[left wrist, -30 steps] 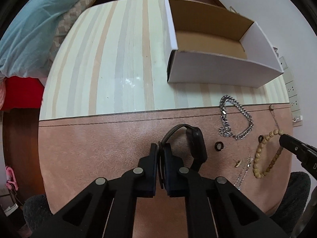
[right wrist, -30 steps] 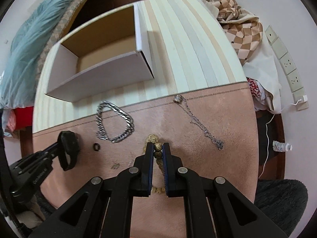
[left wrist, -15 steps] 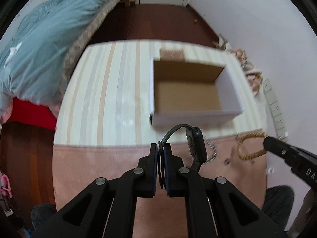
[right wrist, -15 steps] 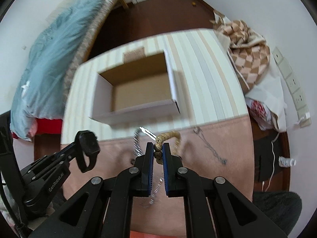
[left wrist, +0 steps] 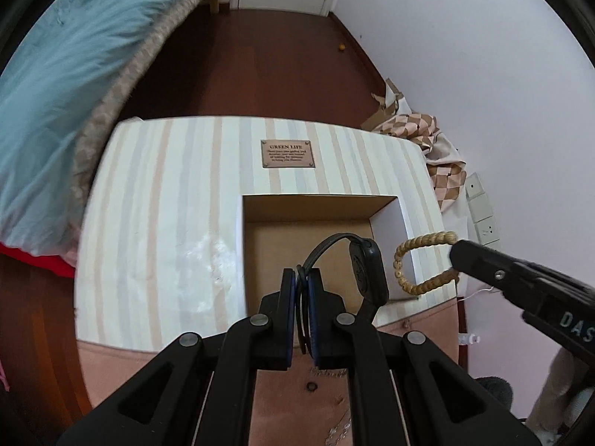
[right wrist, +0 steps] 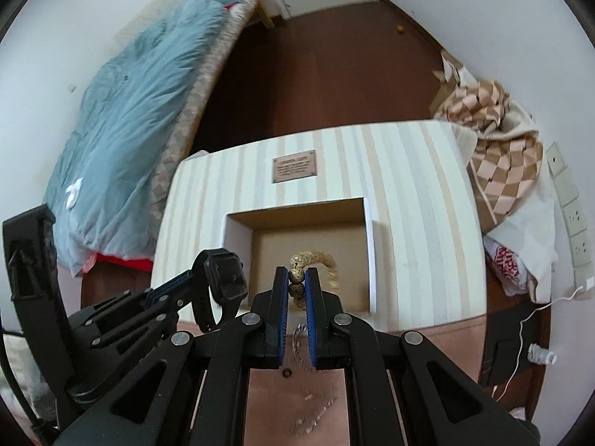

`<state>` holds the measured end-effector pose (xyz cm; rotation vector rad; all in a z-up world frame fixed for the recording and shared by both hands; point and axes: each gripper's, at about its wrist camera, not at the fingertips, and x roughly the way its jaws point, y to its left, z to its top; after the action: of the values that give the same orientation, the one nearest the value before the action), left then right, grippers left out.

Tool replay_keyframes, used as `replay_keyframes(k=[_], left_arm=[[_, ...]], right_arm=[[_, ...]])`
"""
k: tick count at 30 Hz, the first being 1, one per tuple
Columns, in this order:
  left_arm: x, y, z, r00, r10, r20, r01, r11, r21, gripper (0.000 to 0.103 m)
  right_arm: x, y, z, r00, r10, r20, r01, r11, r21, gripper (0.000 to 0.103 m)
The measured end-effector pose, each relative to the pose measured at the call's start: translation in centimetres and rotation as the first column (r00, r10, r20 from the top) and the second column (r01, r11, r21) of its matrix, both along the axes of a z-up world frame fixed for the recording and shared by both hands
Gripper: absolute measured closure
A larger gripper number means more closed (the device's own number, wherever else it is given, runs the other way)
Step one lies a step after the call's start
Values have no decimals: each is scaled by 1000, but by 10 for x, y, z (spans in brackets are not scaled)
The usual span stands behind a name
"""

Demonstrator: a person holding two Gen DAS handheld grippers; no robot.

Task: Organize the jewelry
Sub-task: 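Carry the watch band with the left gripper into the box while the right gripper carries the bead bracelet in, then open both grippers and lift them out of the box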

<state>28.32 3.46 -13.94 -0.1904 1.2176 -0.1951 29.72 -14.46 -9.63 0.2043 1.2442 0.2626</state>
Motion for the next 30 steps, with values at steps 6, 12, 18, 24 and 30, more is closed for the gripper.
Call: replay_keyframes(k=[6,12,18,24,30], left_arm=[[36,3,-20,997,15,-80,-18,999,-37,90],[47,6,-10,998,46,-51,-46,999,15,24],[36,15,-6,995,97,-13,-94,985,146,3],[9,16,-20,991,131,34,-135,964,228,1],[-12,14,-31,989,143,41,-148,956,255,1]], right_arm=[[33,-4,-35,994,1,-109,8,996,85,94],[45,-8,-50,987,-2,-163,8,999,36,78],[31,-10,-46,994,8,-106,-22,990,-136,29],[11,-6,-55,999,11,-53,-28,946,-323,10],[-10,-7,-60,1000,6,-14,-10,926,-378,6]])
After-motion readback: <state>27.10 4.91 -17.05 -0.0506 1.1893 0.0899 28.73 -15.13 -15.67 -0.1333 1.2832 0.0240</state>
